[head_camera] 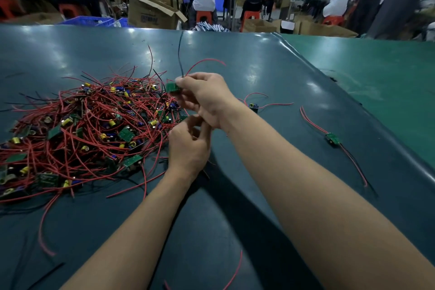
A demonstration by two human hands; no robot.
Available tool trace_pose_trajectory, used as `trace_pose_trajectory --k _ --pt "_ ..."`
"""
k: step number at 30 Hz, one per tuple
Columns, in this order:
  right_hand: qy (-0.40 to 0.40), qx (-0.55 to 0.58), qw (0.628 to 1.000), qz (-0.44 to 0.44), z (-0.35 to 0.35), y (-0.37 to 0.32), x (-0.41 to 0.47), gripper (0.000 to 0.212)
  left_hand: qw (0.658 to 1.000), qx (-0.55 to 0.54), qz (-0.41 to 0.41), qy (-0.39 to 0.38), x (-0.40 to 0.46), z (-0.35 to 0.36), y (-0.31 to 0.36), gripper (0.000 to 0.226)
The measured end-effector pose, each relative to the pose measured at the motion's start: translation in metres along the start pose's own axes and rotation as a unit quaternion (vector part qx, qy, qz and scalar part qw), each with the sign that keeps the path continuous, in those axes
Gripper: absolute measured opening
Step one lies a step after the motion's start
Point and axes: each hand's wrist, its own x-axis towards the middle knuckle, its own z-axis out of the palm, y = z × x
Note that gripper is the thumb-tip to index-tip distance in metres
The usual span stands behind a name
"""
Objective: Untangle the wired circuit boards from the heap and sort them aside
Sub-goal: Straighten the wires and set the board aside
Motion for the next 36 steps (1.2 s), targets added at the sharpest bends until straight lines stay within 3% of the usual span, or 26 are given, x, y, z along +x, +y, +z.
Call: trace_pose_trajectory --k 5,9,12,19,26,30,36 --pt "0.028 -0.027 0.998 -0.044 -0.039 0.001 -0.032 0.011 0.993 -0.116 -0.014 0.007 -0.003 -0.001 0.017 0.018" --pt "0.049 -0.023 0.998 -0.029 -0.077 0.015 -0.067 0.006 0.991 -0.094 0.019 -0.095 -0.011 0.003 0.023 0.013" --pt "0.083 -0.032 0.996 -0.023 -0.099 0.03 -0.088 0.01 0.983 -0.092 -0.012 -0.156 -0.015 0.009 0.026 0.012" --pt "0.163 0.049 0.985 -0.027 -0.104 0.059 -0.103 0.012 0.965 -0.172 -0.128 -0.153 -0.016 0.011 0.022 0.012" --pt "0.174 0.163 0.971 -0.007 -0.105 0.056 -0.096 0.012 0.94 -0.266 -0.161 -0.141 -0.014 0.013 0.022 0.02" --pt "0.201 0.151 0.968 -0.003 -0.103 0.058 -0.091 0.014 0.949 -0.228 -0.156 -0.153 -0.016 0.012 0.023 0.021" --pt "0.181 0.031 0.983 -0.007 -0.098 0.06 -0.093 0.017 0.969 -0.17 -0.091 -0.153 -0.015 0.013 0.026 0.022"
